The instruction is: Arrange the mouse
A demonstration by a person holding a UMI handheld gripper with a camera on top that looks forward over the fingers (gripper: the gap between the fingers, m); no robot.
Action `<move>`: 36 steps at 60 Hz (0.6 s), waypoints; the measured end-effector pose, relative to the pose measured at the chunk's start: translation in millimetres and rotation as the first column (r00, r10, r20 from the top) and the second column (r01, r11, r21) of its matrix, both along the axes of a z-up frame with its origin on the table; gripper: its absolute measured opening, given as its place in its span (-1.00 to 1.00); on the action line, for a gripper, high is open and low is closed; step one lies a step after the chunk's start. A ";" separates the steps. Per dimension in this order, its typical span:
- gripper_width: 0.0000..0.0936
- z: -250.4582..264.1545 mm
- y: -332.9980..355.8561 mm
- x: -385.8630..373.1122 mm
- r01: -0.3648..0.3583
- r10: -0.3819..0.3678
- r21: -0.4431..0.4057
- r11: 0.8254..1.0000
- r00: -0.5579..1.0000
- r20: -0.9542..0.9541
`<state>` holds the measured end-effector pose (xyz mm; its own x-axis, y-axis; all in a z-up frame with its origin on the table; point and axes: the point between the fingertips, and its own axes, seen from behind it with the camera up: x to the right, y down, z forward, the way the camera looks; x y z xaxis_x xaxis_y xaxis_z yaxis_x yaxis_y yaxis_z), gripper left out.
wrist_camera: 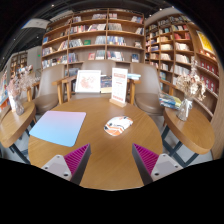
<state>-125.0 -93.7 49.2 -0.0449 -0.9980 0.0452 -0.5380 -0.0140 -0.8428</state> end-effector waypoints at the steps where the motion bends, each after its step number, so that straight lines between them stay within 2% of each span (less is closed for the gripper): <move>1: 0.83 -2.2 -0.3 4.0 0.000 0.000 -0.003 1.000 1.000 -0.006; 24: 0.82 -50.6 -5.3 80.2 0.021 -0.023 -0.021 1.000 0.994 -0.106; 36: 0.82 -63.2 -6.1 109.8 0.039 -0.036 0.020 0.999 0.991 -0.131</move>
<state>-15.2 -99.8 -13.9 -0.0776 -0.9965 0.0303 -0.6429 0.0268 -0.7655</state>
